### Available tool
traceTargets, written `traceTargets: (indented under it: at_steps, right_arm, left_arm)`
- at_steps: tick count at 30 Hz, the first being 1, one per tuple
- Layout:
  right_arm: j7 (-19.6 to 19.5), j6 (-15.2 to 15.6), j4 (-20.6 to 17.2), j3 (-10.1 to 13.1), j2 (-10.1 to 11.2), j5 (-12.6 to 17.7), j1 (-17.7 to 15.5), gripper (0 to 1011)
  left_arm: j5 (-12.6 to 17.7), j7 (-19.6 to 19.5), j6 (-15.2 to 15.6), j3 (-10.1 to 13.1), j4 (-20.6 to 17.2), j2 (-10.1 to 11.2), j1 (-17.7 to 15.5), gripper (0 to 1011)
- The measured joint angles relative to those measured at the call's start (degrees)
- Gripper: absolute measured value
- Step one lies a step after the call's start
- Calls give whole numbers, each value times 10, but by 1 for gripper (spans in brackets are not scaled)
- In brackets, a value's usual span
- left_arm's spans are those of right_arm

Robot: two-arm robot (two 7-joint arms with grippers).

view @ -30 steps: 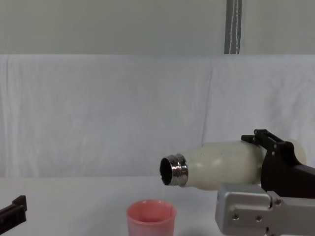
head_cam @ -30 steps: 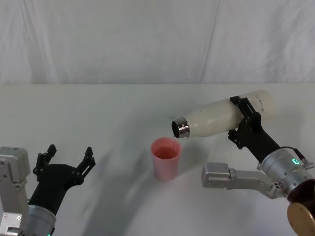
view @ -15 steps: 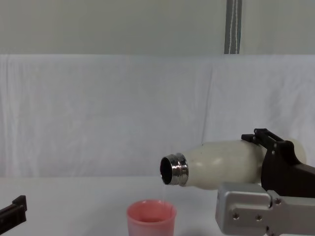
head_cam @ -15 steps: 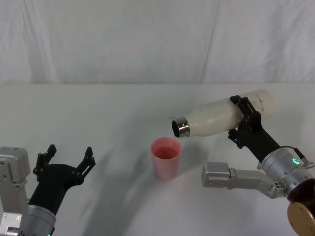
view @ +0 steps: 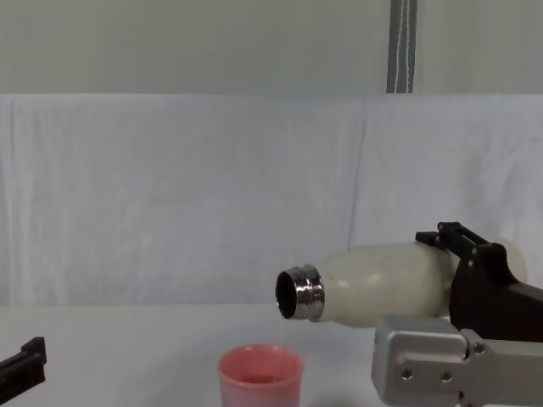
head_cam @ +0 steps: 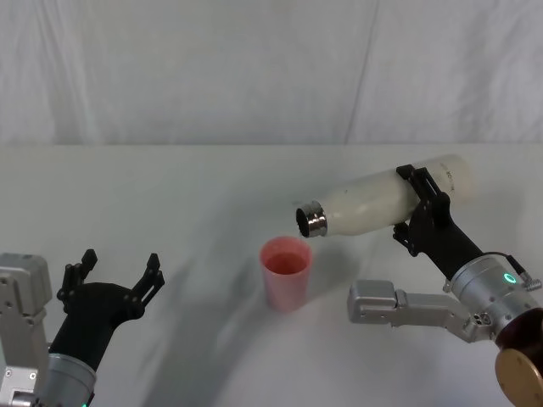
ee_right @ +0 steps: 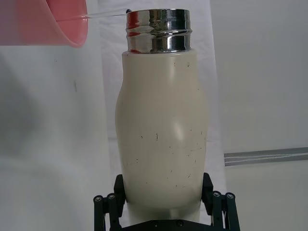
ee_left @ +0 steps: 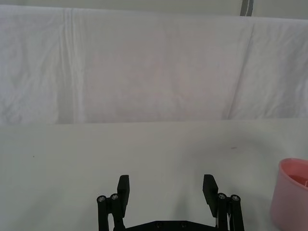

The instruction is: Grasp the thermos with one hand and pour water into the cup lid.

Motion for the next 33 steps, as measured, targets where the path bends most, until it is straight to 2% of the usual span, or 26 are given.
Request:
traceTargets:
  at_steps: [33]
  right_arm:
    - [0,1,-5,0,1,-1,-3,950]
  left_arm:
    - [0,0,0,0,0,0,0,1001]
